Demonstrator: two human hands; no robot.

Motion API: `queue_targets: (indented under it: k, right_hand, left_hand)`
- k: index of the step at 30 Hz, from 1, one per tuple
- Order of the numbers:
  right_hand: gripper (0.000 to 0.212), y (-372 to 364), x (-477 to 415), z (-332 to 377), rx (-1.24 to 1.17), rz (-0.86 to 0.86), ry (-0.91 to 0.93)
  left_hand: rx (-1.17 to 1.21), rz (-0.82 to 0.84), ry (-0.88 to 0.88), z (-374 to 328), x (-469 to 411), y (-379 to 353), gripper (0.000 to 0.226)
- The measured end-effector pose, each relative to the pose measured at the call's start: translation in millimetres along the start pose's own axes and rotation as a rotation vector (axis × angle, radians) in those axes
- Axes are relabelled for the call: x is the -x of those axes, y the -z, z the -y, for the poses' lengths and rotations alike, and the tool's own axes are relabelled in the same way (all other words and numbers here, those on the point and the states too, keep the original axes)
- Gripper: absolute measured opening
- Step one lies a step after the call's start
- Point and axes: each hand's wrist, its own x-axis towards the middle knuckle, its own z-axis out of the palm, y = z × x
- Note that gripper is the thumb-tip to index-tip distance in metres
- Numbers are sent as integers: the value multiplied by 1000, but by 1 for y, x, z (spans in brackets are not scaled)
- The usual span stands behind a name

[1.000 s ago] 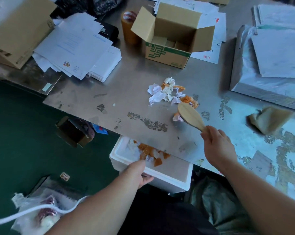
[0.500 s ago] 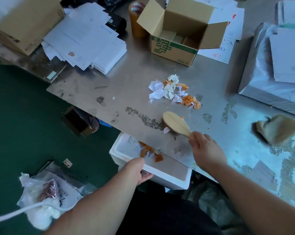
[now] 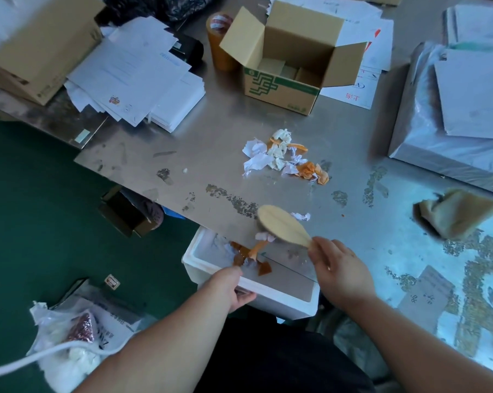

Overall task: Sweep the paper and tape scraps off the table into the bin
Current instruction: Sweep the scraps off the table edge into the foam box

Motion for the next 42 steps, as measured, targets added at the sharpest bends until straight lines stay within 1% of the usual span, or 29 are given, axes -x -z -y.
queue_targets:
  k: [3,5,7,11,16,21,25,29,31,34,38,42]
  right_hand:
    - [27,8,-8,-4,-52,-95,-132]
    - [27,12,-11,-10,-65,-122,-198]
    - [27,13,-13,-14,-63,-120,-247]
    - [27,6,-9,-17,-37,-66,-303]
    - [24,-12,3,-7,-77,43,-241]
    - [26,-26,13,19,-13,142,-134]
    - [29,-32,20,31,86,131,-22]
    - [25,-28,20,35,26,127,-9]
    - [23,-24,19,35,-24,102,-23]
    - [24,-19,11,29,-70,42,-104]
    - [27,-6,-9,14,-145,-78,-223]
    - [25,16,-37,-6,-198,-202,-329]
  left_hand:
    - [-7,-7,8,-1,3,2,30]
    - [-1,-16,20,-2,4,5,31]
    - [10,-16,23,-4,7,8,31]
    - [15,-12,23,-6,13,13,27]
    - [-38,-21,-3,-6,14,16,27]
    - [-63,-9,-16,-7,19,21,27]
    - [-77,-23,-5,-10,26,26,24]
    - [-113,-26,12,-10,29,28,24]
    - [-108,-26,22,-9,30,26,27]
    - [-98,-31,18,-8,30,22,29]
    - [-66,-47,15,-6,29,16,29]
    - [-43,-46,27,-6,33,9,30]
